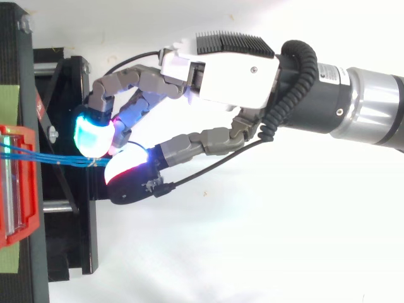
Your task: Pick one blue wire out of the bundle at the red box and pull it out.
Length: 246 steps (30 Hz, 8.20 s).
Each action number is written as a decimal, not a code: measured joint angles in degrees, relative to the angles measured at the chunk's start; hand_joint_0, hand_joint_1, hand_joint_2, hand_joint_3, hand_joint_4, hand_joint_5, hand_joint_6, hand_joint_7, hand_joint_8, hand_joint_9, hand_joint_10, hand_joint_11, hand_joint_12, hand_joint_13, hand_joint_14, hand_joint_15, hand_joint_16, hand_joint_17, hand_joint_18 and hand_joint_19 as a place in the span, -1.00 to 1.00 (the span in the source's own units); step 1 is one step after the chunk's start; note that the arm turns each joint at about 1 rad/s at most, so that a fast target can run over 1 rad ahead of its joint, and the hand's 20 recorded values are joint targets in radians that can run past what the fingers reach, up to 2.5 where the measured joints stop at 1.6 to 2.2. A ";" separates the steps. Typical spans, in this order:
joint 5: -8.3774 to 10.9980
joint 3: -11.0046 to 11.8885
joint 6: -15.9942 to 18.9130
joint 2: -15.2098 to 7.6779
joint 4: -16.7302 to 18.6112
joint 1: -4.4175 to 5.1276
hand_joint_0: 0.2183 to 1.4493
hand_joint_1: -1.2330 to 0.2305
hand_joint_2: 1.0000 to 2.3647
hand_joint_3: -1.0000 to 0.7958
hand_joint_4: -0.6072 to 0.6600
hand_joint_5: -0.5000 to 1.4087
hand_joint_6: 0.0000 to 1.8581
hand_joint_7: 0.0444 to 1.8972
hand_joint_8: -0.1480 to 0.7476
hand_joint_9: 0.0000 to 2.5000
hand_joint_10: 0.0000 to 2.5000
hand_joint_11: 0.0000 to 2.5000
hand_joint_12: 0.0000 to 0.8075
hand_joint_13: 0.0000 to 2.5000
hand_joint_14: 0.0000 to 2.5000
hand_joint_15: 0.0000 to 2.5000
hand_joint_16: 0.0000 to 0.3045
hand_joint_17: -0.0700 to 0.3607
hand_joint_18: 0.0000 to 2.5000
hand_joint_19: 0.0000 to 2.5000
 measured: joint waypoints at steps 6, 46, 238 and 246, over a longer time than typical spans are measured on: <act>0.14 -0.02 -0.04 -0.36 2.68 -0.17 -0.39 -0.24 -0.99 -0.32 0.35 -0.65 -0.23 -0.02 0.13 -0.35 -0.99 -0.64 0.08 -0.31 -0.99 -0.76 -0.62 -0.07 -0.38 -0.68; 2.25 -3.39 -1.58 -1.56 11.23 1.13 -0.41 -0.28 -0.99 -0.36 0.37 -0.67 -0.18 -0.12 0.12 -0.37 -0.99 -0.64 0.09 -0.30 -0.99 -0.75 -0.61 -0.06 -0.37 -0.67; -7.40 9.54 3.41 13.09 -43.11 -2.83 -0.50 -0.27 -1.00 -0.44 0.29 -0.63 -0.01 0.13 0.17 -0.24 -0.99 -0.59 0.12 -0.20 -0.99 -0.68 -0.60 -0.04 -0.26 -0.60; -7.31 11.65 3.55 13.08 -46.30 -3.09 -0.43 -0.03 -0.99 -0.39 0.28 -0.61 -0.02 0.22 0.19 -0.19 -0.99 -0.59 0.10 -0.19 -0.99 -0.67 -0.62 -0.06 -0.27 -0.59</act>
